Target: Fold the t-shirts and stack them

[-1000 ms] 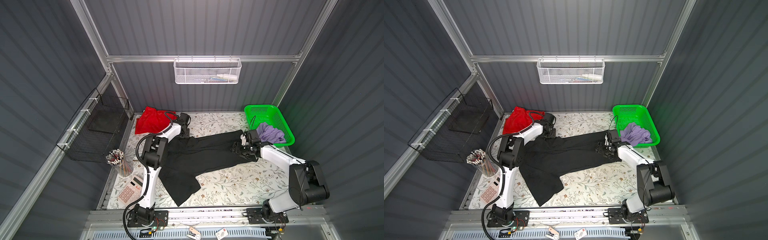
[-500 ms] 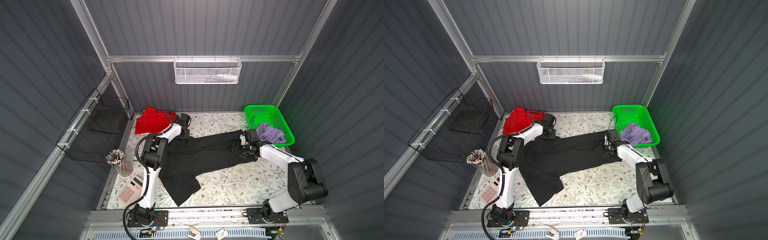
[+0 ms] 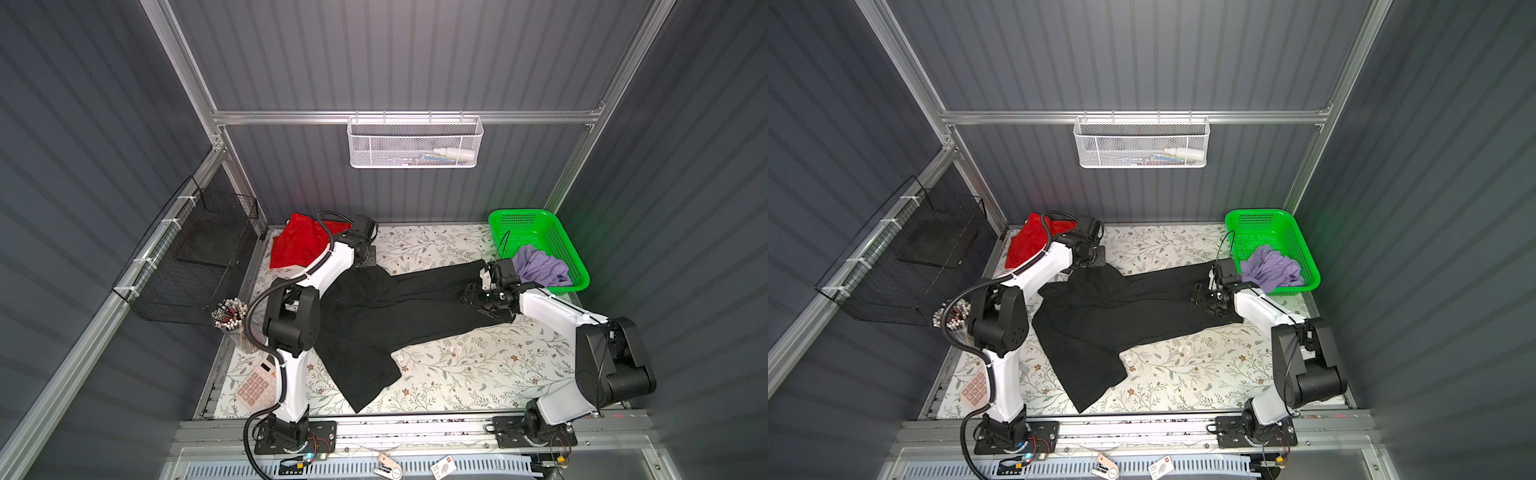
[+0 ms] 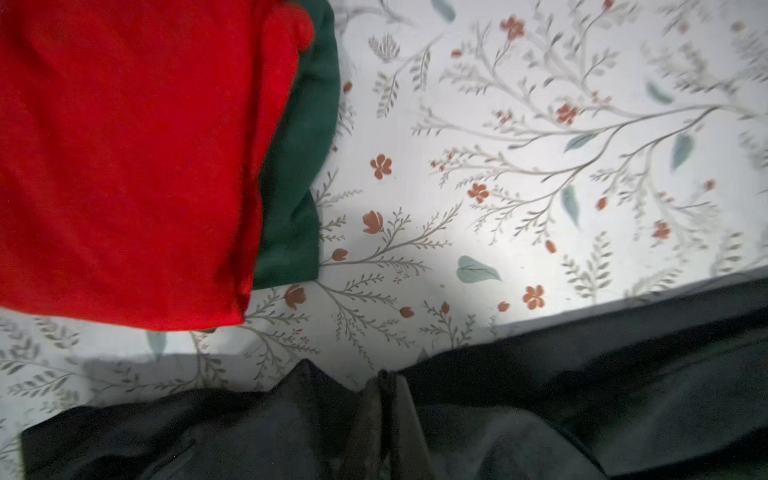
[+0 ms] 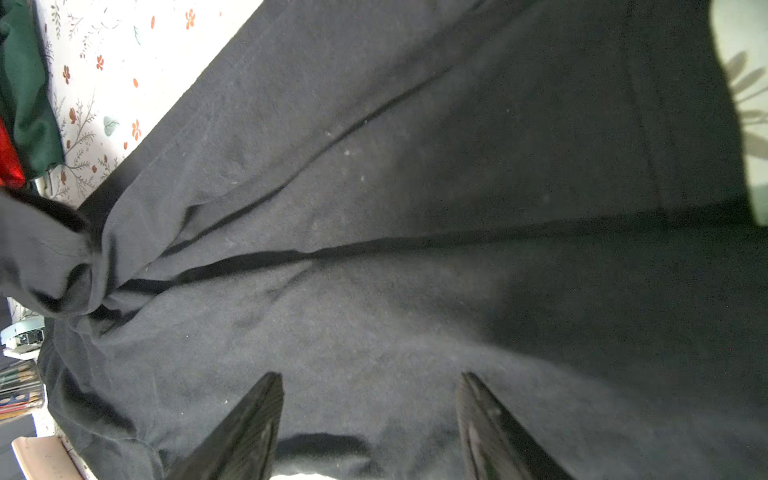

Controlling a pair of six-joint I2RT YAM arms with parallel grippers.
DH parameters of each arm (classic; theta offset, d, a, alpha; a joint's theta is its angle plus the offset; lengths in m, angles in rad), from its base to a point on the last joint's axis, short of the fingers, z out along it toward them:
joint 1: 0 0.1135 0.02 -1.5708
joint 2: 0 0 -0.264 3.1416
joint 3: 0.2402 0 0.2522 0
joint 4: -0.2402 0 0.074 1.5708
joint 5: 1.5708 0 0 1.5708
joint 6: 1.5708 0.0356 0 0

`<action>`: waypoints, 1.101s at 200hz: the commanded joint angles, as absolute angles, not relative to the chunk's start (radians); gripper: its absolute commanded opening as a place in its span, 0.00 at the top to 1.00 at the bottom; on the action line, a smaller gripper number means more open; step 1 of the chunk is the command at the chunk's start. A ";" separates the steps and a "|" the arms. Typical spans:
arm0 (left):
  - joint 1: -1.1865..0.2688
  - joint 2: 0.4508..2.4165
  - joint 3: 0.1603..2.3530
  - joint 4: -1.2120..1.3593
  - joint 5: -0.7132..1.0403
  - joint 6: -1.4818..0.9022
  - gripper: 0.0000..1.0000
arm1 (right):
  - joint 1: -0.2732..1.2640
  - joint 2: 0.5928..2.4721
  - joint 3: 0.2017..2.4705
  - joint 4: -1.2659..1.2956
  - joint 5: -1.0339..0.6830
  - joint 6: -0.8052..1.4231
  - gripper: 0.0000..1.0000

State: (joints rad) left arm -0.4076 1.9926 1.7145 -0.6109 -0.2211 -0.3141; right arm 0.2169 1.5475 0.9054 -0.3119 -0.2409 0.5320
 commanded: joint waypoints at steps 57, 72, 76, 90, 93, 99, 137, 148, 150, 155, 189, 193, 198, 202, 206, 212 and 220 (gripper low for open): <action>-0.479 1.753 1.501 -0.597 -0.285 -0.347 1.00 | 0.222 1.536 0.925 -0.318 -0.252 0.532 0.32; -0.509 1.673 1.424 -0.589 -0.297 -0.392 1.00 | 0.222 1.536 0.925 -0.318 -0.254 0.532 0.32; -0.516 1.653 1.370 -0.583 -0.295 -0.409 1.00 | 0.222 1.537 0.925 -0.317 -0.256 0.532 0.32; -0.554 1.575 1.266 -0.564 -0.327 -0.464 1.00 | 0.222 1.542 0.927 -0.314 -0.259 0.532 0.33; -0.561 1.558 1.244 -0.562 -0.337 -0.475 1.00 | 0.222 1.543 0.927 -0.314 -0.259 0.531 0.33; -0.582 1.525 1.203 -0.556 -0.367 -0.499 1.00 | 0.222 1.546 0.928 -0.312 -0.258 0.531 0.33; -0.664 1.360 0.933 -0.445 -0.432 -0.682 1.00 | 0.223 1.566 0.937 -0.312 -0.271 0.526 0.33; -0.686 1.335 0.881 -0.428 -0.443 -0.727 1.00 | 0.224 1.567 0.943 -0.317 -0.271 0.521 0.34; -0.690 1.332 0.875 -0.426 -0.446 -0.733 1.00 | 0.224 1.568 0.943 -0.317 -0.271 0.520 0.34; -0.702 1.326 0.858 -0.428 -0.460 -0.756 1.00 | 0.224 1.567 0.945 -0.320 -0.269 0.519 0.34; -0.772 1.300 0.798 -0.432 -0.524 -0.835 1.00 | 0.224 1.565 0.960 -0.339 -0.253 0.508 0.33; -0.778 1.298 0.795 -0.434 -0.530 -0.840 1.00 | 0.224 1.567 0.964 -0.341 -0.252 0.506 0.32; -0.784 1.296 0.792 -0.439 -0.537 -0.848 1.00 | 0.224 1.569 0.970 -0.346 -0.251 0.505 0.32; -0.786 1.293 0.790 -0.442 -0.541 -0.854 1.00 | 0.224 1.571 0.975 -0.350 -0.247 0.502 0.32; -0.789 1.291 0.787 -0.452 -0.548 -0.862 1.00 | 0.223 1.573 0.981 -0.355 -0.244 0.501 0.32; -0.791 1.283 0.780 -0.464 -0.558 -0.882 1.00 | 0.224 1.577 0.989 -0.361 -0.238 0.499 0.32; -0.792 1.270 0.765 -0.478 -0.570 -0.908 1.00 | 0.223 1.583 1.002 -0.371 -0.226 0.496 0.31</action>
